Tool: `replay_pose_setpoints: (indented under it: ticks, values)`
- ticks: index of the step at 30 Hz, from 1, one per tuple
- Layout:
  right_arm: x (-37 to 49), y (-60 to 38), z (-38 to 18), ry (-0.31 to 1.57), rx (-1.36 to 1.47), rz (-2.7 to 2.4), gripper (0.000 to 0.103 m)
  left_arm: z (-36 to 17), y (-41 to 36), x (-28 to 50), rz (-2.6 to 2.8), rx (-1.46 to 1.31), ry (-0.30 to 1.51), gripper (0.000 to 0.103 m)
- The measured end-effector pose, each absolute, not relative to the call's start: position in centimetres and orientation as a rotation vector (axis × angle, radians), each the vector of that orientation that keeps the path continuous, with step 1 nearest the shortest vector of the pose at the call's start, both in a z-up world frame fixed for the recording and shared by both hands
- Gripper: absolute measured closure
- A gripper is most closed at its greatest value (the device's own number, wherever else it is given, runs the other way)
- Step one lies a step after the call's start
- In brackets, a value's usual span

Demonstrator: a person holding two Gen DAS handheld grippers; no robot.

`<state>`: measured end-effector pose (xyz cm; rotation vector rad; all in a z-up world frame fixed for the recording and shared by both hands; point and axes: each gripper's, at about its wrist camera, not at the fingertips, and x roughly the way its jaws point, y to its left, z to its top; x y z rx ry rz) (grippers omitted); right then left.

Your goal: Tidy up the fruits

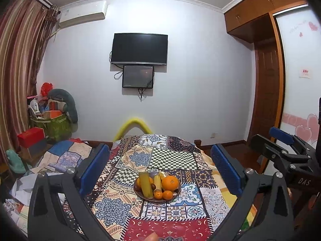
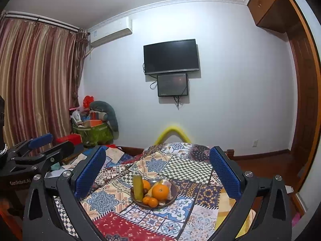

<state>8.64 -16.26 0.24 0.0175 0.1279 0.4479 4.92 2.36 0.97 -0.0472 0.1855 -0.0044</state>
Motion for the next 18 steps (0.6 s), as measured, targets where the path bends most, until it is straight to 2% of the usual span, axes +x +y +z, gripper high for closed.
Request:
replay_pose_setpoints:
  ticks: [18]
  values:
    - [8.77,-15.85,0.20,0.134,0.006,0.443,0.000,0.66,2.27,5.37,-0.008,-0.044,0.204,0.001]
